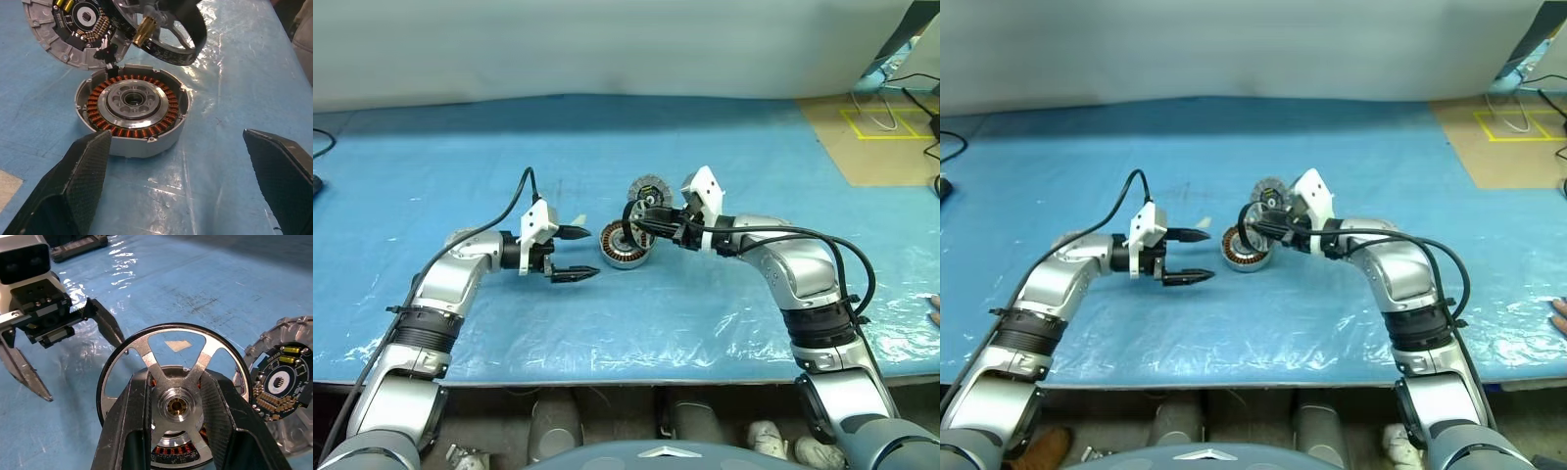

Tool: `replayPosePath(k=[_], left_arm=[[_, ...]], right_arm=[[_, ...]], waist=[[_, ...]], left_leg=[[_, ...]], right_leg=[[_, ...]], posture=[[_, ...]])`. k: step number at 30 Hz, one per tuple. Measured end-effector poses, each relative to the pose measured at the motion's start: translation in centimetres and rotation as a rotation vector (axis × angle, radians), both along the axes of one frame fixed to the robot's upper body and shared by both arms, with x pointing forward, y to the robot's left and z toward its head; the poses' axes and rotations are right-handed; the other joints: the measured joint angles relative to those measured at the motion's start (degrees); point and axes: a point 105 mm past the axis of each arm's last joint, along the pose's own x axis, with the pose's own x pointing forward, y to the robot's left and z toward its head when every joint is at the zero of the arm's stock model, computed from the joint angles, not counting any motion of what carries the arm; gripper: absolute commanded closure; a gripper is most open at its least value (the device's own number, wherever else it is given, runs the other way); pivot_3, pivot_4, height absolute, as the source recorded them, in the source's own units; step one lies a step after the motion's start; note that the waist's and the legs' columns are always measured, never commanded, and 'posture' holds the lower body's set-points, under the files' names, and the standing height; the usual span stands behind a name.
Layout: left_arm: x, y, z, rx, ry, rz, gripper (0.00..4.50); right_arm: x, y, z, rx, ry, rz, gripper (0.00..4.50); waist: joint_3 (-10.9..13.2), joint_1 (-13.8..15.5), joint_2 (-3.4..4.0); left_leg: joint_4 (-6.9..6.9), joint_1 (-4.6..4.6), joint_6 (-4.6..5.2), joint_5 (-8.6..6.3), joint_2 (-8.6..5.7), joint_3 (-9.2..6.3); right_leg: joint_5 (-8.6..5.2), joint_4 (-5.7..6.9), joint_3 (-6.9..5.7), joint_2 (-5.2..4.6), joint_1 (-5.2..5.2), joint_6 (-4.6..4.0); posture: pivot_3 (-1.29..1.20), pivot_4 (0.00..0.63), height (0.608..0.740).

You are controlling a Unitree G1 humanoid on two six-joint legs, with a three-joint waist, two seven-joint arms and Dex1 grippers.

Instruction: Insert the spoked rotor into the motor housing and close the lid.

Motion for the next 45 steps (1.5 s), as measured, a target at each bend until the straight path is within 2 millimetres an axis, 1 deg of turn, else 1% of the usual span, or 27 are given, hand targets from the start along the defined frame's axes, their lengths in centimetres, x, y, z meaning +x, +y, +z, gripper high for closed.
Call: replayPosePath(k=[2, 7, 10, 17, 28, 31, 32, 34, 38, 45], left_arm=[[-0.1, 0.0, -0.1, -0.001, 0.001, 0.004, 0.0], [-0.1, -0.1, 0.1, -0.002, -0.012, 0.004, 0.0], [-0.1, -0.2, 0.1, -0.005, -0.013, 0.005, 0.0], [0.0, -0.3, 0.2, -0.008, -0.022, 0.004, 0.0], [0.0, -0.4, 0.2, -0.012, -0.024, 0.004, 0.0], [0.0, -0.4, 0.2, -0.012, -0.024, 0.004, 0.0], [0.0, -0.4, 0.2, -0.012, -0.024, 0.004, 0.0], [-0.1, -0.4, 0.1, -0.013, -0.023, 0.004, 0.0], [-0.1, -0.4, 0.1, -0.013, -0.022, 0.004, 0.0], [-0.1, -0.3, 0.0, -0.012, -0.015, 0.006, 0.0]], right_arm=[[0.2, 0.1, 0.0, -0.013, -0.014, 0.003, 3.35], [0.2, 0.2, -1.1, -0.052, 0.006, 0.021, 3.35], [0.0, 0.4, -1.2, -0.058, 0.004, 0.039, 3.35], [0.3, 0.2, -1.6, -0.081, -0.01, 0.037, 3.35], [-0.1, 1.0, -2.2, -0.121, -0.023, 0.08, 3.35], [0.0, 1.0, -2.4, -0.152, -0.054, 0.084, 2.42], [0.1, 0.9, -2.8, -0.166, -0.049, 0.081, 2.16], [0.2, 0.7, -3.3, -0.175, -0.027, 0.068, 1.48], [0.2, 0.8, -3.3, -0.157, -0.003, 0.066, 1.48], [0.4, 0.5, -2.7, -0.128, -0.009, 0.052, 1.48]], waist=[[0.0, 0.01, 0.0], [0.0, 0.03, 0.0], [0.0, 0.04, 0.0], [0.0, 0.04, 0.0], [0.0, 0.03, 0.0], [0.0, 0.03, 0.0], [0.0, 0.03, 0.0], [0.0, 0.02, 0.0], [0.0, 0.01, 0.0], [0.0, 0.03, 0.0]], left_leg=[[0.01, 0.01, 0.0, 0.0, 0.01, -0.01], [0.05, 0.01, 0.0, 0.0, -0.01, -0.01], [0.05, 0.01, 0.0, 0.0, 0.0, -0.01], [0.14, 0.03, 0.0, 0.0, 0.0, -0.01], [0.2, 0.03, 0.01, 0.0, 0.0, -0.01], [0.23, 0.04, 0.01, 0.0, 0.0, -0.02], [0.25, 0.04, 0.0, 0.0, 0.0, -0.02], [0.27, 0.04, 0.01, 0.0, 0.0, -0.02], [0.28, 0.04, 0.01, 0.0, 0.01, -0.02], [0.28, 0.04, 0.01, 0.0, 0.01, -0.02]], right_leg=[[0.0, 0.02, -0.01, 0.0, 0.0, 0.0], [0.0, 0.04, 0.0, -0.01, 0.0, 0.0], [0.0, 0.06, 0.0, 0.0, 0.01, 0.0], [0.0, 0.17, 0.02, -0.01, 0.01, -0.01], [-0.01, 0.25, 0.02, -0.01, 0.01, -0.02], [-0.02, 0.28, 0.03, -0.01, 0.01, -0.03], [-0.03, 0.3, 0.03, -0.01, 0.01, -0.05], [-0.04, 0.32, 0.04, -0.01, 0.01, -0.07], [-0.03, 0.34, 0.04, -0.01, 0.01, -0.05], [-0.04, 0.34, 0.04, -0.01, 0.01, -0.07]], posture=[[0.0, 0.15, 0.74], [0.0, 0.15, 0.74], [0.0, 0.15, 0.74], [0.0, 0.15, 0.74], [0.0, 0.15, 0.74], [0.0, 0.15, 0.74], [0.0, 0.15, 0.74], [0.0, 0.15, 0.74], [0.0, 0.15, 0.74], [0.0, 0.15, 0.74]])
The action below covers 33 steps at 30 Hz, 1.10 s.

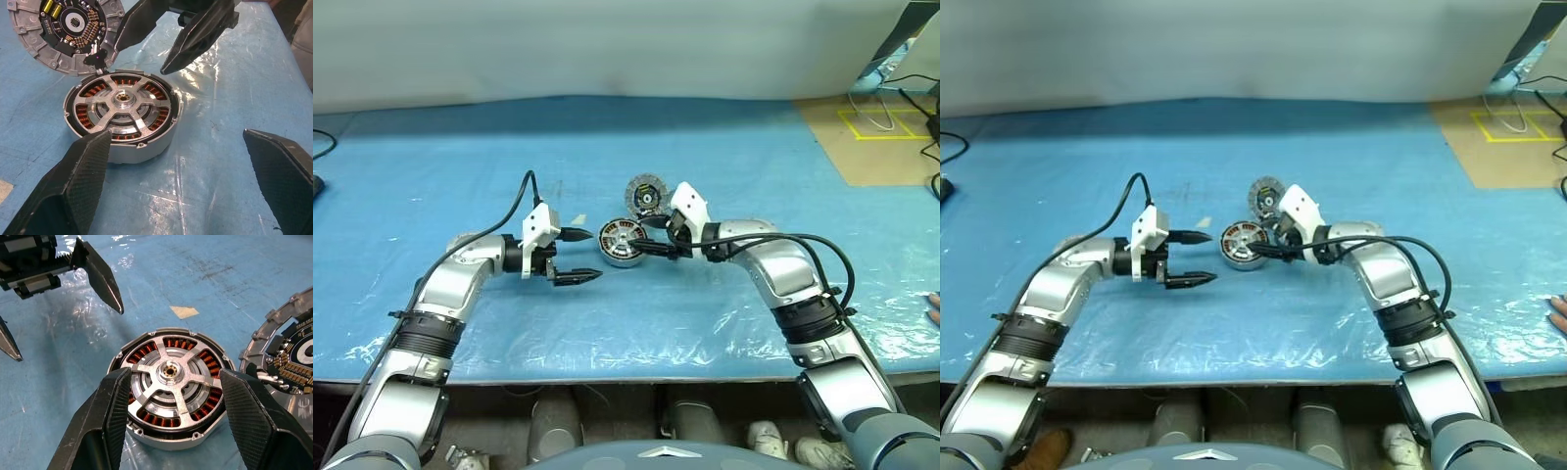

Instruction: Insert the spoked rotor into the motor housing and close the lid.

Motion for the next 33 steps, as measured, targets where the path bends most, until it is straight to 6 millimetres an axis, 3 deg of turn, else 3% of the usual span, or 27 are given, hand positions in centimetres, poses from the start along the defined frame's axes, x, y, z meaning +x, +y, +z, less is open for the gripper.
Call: replayPosePath(k=[3, 10, 18, 22, 26, 33], left_arm=[[0.0, 0.1, 0.0, 0.001, -0.001, 0.002, 0.0], [0.2, 0.1, 0.1, 0.0, -0.004, 0.012, 0.0], [1.0, 0.7, 0.5, -0.009, -0.006, 0.049, 0.0], [1.3, 0.8, 1.0, -0.014, -0.016, 0.059, 0.0], [1.2, 0.5, 1.1, -0.032, -0.008, 0.055, 0.0], [1.0, 0.2, 1.1, -0.041, -0.005, 0.051, 0.0]], right_arm=[[0.0, 0.2, 0.5, 0.03, -0.004, 0.001, 2.07], [0.2, 1.9, -0.1, 0.08, 0.012, 0.0, 4.49], [1.7, 3.1, -0.5, 0.091, 0.005, -0.052, 4.49], [1.4, 3.5, -2.4, 0.011, 0.015, -0.025, 4.49], [1.2, 3.7, -2.7, -0.059, -0.06, 0.017, 4.49], [1.1, 3.3, -2.8, -0.036, -0.076, 0.006, 4.49]], waist=[[0.0, -0.02, 0.0], [0.0, -0.02, 0.0], [0.0, -0.07, 0.0], [0.0, -0.06, 0.0], [-0.01, -0.06, -0.01], [-0.01, 0.01, -0.02]], left_leg=[[0.01, 0.0, 0.0, 0.0, 0.0, 0.0], [0.04, -0.01, 0.0, 0.0, 0.01, 0.0], [0.09, 0.0, 0.0, 0.0, 0.01, -0.01], [0.09, -0.02, 0.0, 0.0, 0.01, -0.02], [0.09, 0.08, -0.01, 0.0, 0.01, -0.02], [0.16, 0.17, 0.0, 0.0, -0.01, -0.02]], right_leg=[[0.0, 0.0, 0.0, 0.0, 0.0, 0.0], [-0.02, 0.02, 0.0, 0.0, 0.0, -0.04], [-0.02, 0.1, -0.01, 0.0, 0.0, -0.04], [0.01, 0.1, -0.02, 0.0, 0.0, 0.01], [-0.01, 0.11, -0.01, -0.01, 0.07, -0.02], [-0.08, 0.12, 0.0, -0.05, 0.19, -0.14]], posture=[[0.0, 0.15, 0.74], [0.0, 0.15, 0.74], [0.0, 0.15, 0.74], [0.0, 0.15, 0.74], [0.0, 0.15, 0.74], [0.0, 0.15, 0.74]])
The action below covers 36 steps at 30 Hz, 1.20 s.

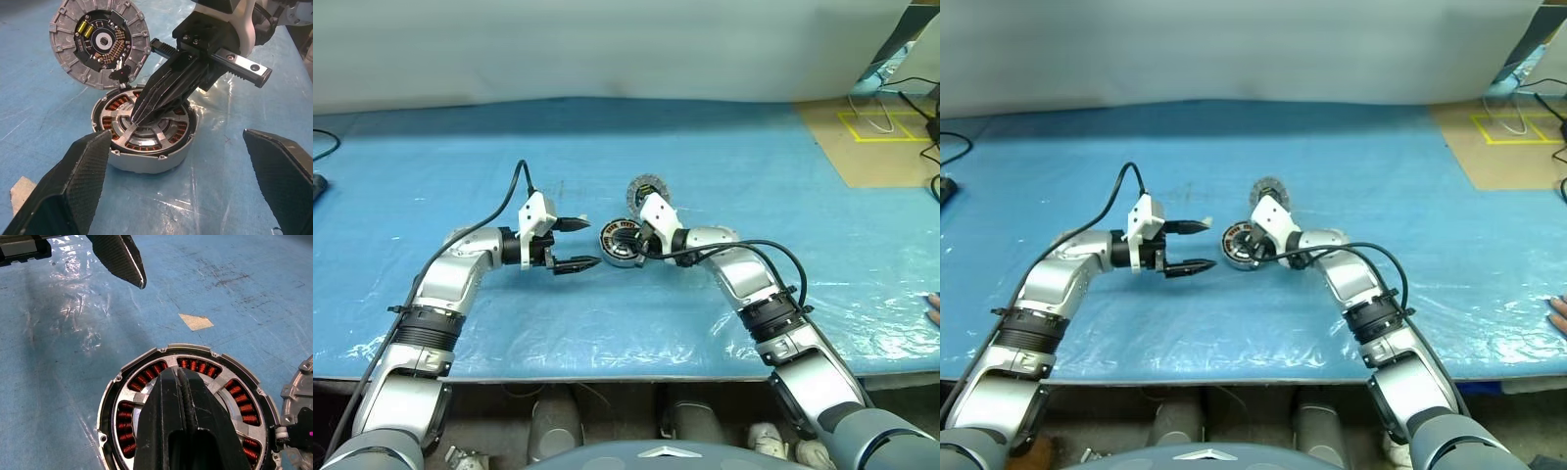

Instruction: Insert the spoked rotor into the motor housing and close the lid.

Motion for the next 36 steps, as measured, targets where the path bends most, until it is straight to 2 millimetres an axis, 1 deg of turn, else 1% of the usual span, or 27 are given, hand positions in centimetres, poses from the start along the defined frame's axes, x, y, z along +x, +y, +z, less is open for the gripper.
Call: replayPosePath(k=[3, 4, 5, 6, 8, 9, 10, 11, 12, 15, 17, 19, 21, 23, 24, 26, 29, 32, 36], left_arm=[[0.0, 0.0, 0.0, -0.001, 0.001, 0.0, 0.0], [0.0, -0.1, 0.0, -0.003, 0.001, -0.001, 0.0], [0.0, -0.2, 0.1, -0.008, 0.001, -0.004, 0.0], [-0.1, -0.4, 0.1, -0.012, 0.0, -0.008, 0.0], [-0.1, -0.5, 0.1, -0.013, -0.001, -0.01, 0.0], [-0.1, -0.5, 0.2, -0.013, -0.001, -0.011, 0.0], [-0.2, -0.5, 0.3, -0.014, -0.002, -0.013, 0.0], [-0.2, -0.5, 0.3, -0.015, -0.001, -0.013, 0.0], [-0.3, -0.6, 0.2, -0.016, 0.003, -0.013, 0.0], [-0.6, -0.4, -0.2, -0.022, 0.018, -0.007, 0.0], [-0.6, -0.3, -0.4, -0.021, 0.027, 0.0, 0.0], [-0.6, -0.3, -0.3, -0.023, 0.025, -0.002, 0.0], [-0.6, -0.3, -0.3, -0.023, 0.023, -0.003, 0.0], [-0.5, -0.5, -0.1, -0.025, 0.018, -0.006, 0.0], [-0.4, -0.6, 0.1, -0.027, 0.013, -0.009, 0.0], [-0.3, -0.7, 0.2, -0.03, 0.011, -0.012, 0.0], [-0.3, -1.1, 0.2, -0.033, 0.014, -0.027, 0.0], [-0.4, -1.3, 0.1, -0.033, 0.015, -0.035, 0.0], [-0.4, -1.2, 0.2, -0.03, 0.015, -0.033, 0.0]], right_arm=[[-0.4, -0.4, 0.5, 0.057, 0.026, -0.014, 4.49], [-0.3, -0.6, 1.1, 0.089, 0.032, -0.025, 4.49], [-0.2, -1.1, 2.2, 0.131, 0.029, -0.038, 4.49], [-0.2, -1.8, 3.4, 0.16, 0.019, -0.046, 4.49], [-0.2, -3.2, 5.3, 0.193, 0.003, -0.063, 4.49], [-0.4, -4.2, 5.9, 0.202, 0.006, -0.073, 4.49], [-0.8, -5.2, 6.1, 0.209, 0.018, -0.089, 4.49], [-1.0, -5.8, 5.9, 0.211, 0.033, -0.102, 4.49], [-1.3, -6.9, 5.0, 0.207, 0.071, -0.136, 4.49], [-2.4, -10.1, 1.4, 0.153, 0.184, -0.244, 4.49], [-2.9, -11.6, 0.1, 0.13, 0.221, -0.294, 4.49], [-2.4, -12.3, 0.2, 0.132, 0.208, -0.342, 4.49], [-1.1, -12.9, 0.5, 0.133, 0.166, -0.405, 4.49], [0.8, -12.8, 0.8, 0.122, 0.113, -0.464, 4.49], [1.5, -12.5, 1.0, 0.11, 0.084, -0.473, 4.49], [2.9, -10.9, 1.2, 0.1, 0.038, -0.47, 4.49], [4.6, -8.6, 0.8, 0.098, 0.014, -0.466, 4.49], [5.6, -7.3, 0.8, 0.084, -0.021, -0.455, 4.49], [6.4, -5.6, 2.1, 0.125, -0.04, -0.402, 4.49]], waist=[[0.02, -0.04, -0.01], [0.02, -0.04, -0.01], [0.02, -0.03, -0.01], [0.02, -0.02, -0.01], [0.02, 0.08, -0.01], [0.02, 0.16, -0.01], [0.02, 0.21, -0.02], [0.02, 0.19, -0.02], [0.02, 0.14, -0.02], [0.02, 0.16, -0.01], [0.02, 0.02, -0.02], [0.03, -0.32, -0.02], [0.02, -0.57, -0.02], [0.03, -0.86, -0.01], [0.03, -0.88, -0.01], [0.03, -1.17, -0.01], [0.03, -1.34, -0.01], [0.03, -1.2, -0.01], [0.03, -1.11, -0.01]], left_leg=[[0.0, -0.08, 0.0, 0.0, 0.0, 0.0], [-0.01, -0.13, 0.0, 0.0, 0.0, 0.0], [-0.01, -0.14, 0.0, 0.0, 0.01, 0.0], [-0.02, -0.14, 0.0, 0.0, 0.01, 0.0], [-0.06, -0.14, 0.0, 0.0, 0.01, -0.01], [-0.1, -0.14, 0.0, 0.0, 0.0, -0.01], [-0.13, -0.13, 0.0, 0.0, 0.01, -0.01], [-0.16, -0.13, 0.0, 0.0, 0.0, -0.01], [-0.17, -0.13, 0.0, 0.0, 0.0, -0.01], [-0.23, -0.15, 0.0, 0.0, -0.02, -0.01], [-0.23, -0.12, 0.0, 0.0, -0.01, 0.0], [-0.2, -0.05, 0.0, 0.0, -0.01, 0.01], [-0.16, 0.0, 0.0, 0.0, -0.02, 0.01], [-0.09, -0.02, 0.0, 0.0, -0.03, 0.02], [-0.07, -0.02, 0.0, 0.0, -0.03, 0.02], [-0.02, -0.03, 0.0, 0.01, -0.03, 0.02], [0.0, -0.14, 0.01, 0.01, -0.05, 0.02], [-0.06, -0.24, 0.0, 0.01, -0.06, -0.01], [-0.12, -0.34, 0.01, 0.01, -0.02, -0.01]], right_leg=[[0.0, -0.03, 0.0, 0.01, -0.05, 0.0], [0.01, -0.03, 0.0, 0.01, -0.1, 0.01], [0.01, -0.03, 0.0, 0.01, -0.11, 0.02], [0.05, -0.03, 0.0, 0.02, -0.11, 0.09], [0.08, -0.07, -0.02, 0.02, -0.11, 0.14], [0.09, -0.11, -0.03, 0.02, -0.1, 0.14], [0.1, -0.16, -0.03, 0.02, -0.09, 0.17], [0.11, -0.17, -0.03, 0.03, -0.08, 0.19], [0.11, -0.18, -0.03, 0.03, -0.09, 0.19], [0.1, -0.27, -0.03, 0.02, -0.09, 0.17], [0.05, -0.27, -0.01, 0.03, -0.1, 0.08], [0.01, -0.24, 0.07, 0.05, -0.1, 0.01], [0.0, -0.19, 0.09, 0.06, -0.1, 0.0], [-0.01, -0.13, 0.09, 0.04, -0.1, -0.01], [-0.01, -0.1, 0.09, 0.02, -0.1, -0.01], [-0.01, -0.07, 0.1, 0.03, -0.1, -0.01], [-0.01, -0.1, 0.09, 0.02, -0.14, -0.01], [0.06, -0.11, -0.01, 0.01, -0.15, 0.1], [0.12, -0.15, -0.08, 0.02, -0.21, 0.2]], posture=[[0.0, 0.15, 0.74], [0.0, 0.15, 0.74], [0.0, 0.15, 0.74], [0.0, 0.15, 0.74], [0.0, 0.15, 0.74], [0.0, 0.15, 0.74], [0.0, 0.15, 0.74], [0.0, 0.15, 0.74], [0.0, 0.15, 0.74], [0.0, 0.15, 0.74], [0.0, 0.15, 0.74], [0.0, 0.15, 0.74], [0.0, 0.15, 0.74], [0.0, 0.15, 0.74], [0.0, 0.15, 0.74], [0.0, 0.15, 0.74], [0.0, 0.15, 0.74], [0.0, 0.15, 0.74], [0.0, 0.15, 0.74]])
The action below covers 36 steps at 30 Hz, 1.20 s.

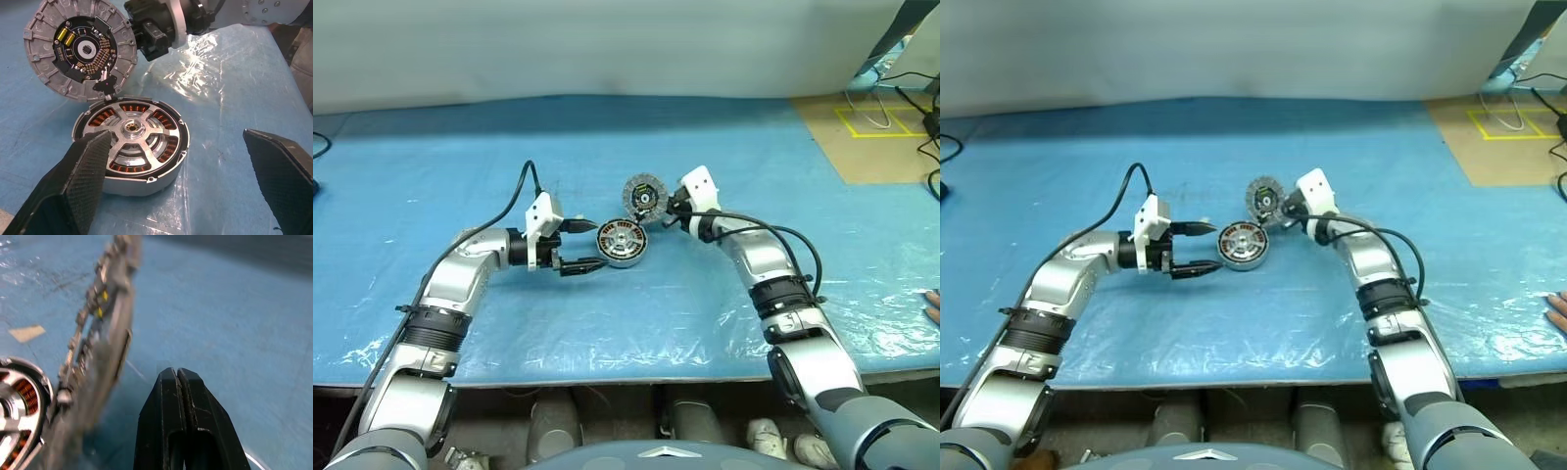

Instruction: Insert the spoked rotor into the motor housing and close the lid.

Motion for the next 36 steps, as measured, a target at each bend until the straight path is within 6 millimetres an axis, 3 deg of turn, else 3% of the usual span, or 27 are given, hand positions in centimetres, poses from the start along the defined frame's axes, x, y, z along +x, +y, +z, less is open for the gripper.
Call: replayPosePath(k=[7, 13, 17, 23, 30, 34, 36], left_arm=[[-0.3, 0.2, -0.6, 0.003, 0.017, 0.007, 0.0], [-0.3, 0.2, -0.5, 0.003, 0.02, 0.006, 0.0], [0.0, 1.0, -0.4, 0.022, 0.019, 0.024, 0.0], [1.0, 3.2, 0.4, 0.04, 0.008, 0.089, 0.0], [0.7, 2.6, 0.2, 0.03, 0.013, 0.068, 0.0], [0.4, 2.1, 0.0, 0.031, 0.021, 0.051, 0.0], [0.4, 2.1, -0.1, 0.031, 0.024, 0.047, 0.0]], right_arm=[[-2.4, 2.8, 2.6, 0.144, 0.073, 0.288, 4.49], [-2.9, 3.5, 3.0, 0.136, 0.079, 0.343, 4.49], [-3.9, 4.5, 2.6, 0.074, 0.075, 0.404, 4.49], [-6.2, 5.2, -1.1, -0.039, 0.112, 0.463, 4.49], [-6.6, 5.5, -1.7, -0.071, 0.082, 0.471, 4.49], [-6.7, 5.4, -1.3, -0.003, 0.116, 0.451, 4.49], [-6.6, 5.0, -1.0, 0.033, 0.141, 0.431, 4.09]], waist=[[0.0, 0.04, -0.01], [0.0, -0.02, -0.01], [0.01, -0.12, -0.01], [0.01, 0.03, -0.02], [0.0, -0.01, -0.03], [0.0, -0.01, -0.03], [0.01, 0.0, -0.03]], left_leg=[[0.05, 0.03, 0.01, 0.0, 0.07, -0.01], [0.09, 0.06, 0.01, 0.0, 0.08, 0.0], [0.06, 0.07, 0.0, 0.0, 0.09, -0.01], [0.06, 0.07, 0.0, -0.01, 0.03, -0.01], [0.06, 0.34, 0.0, -0.01, 0.04, 0.0], [0.06, 0.31, 0.0, -0.01, 0.04, -0.01], [0.06, 0.27, 0.0, -0.01, 0.04, -0.01]], right_leg=[[-0.04, 0.05, -0.02, 0.02, 0.0, -0.07], [-0.12, 0.13, 0.0, 0.02, 0.0, -0.21], [-0.12, 0.11, 0.0, 0.04, 0.0, -0.21], [-0.12, 0.04, 0.01, -0.01, 0.02, -0.2], [-0.13, 0.08, 0.05, -0.01, 0.21, -0.22], [-0.13, 0.08, 0.04, -0.01, 0.2, -0.22], [-0.13, 0.06, 0.04, -0.01, 0.18, -0.22]], posture=[[0.0, 0.15, 0.74], [0.0, 0.15, 0.74], [0.0, 0.15, 0.74], [0.0, 0.15, 0.74], [0.0, 0.15, 0.74], [0.0, 0.15, 0.74], [0.0, 0.15, 0.74]])
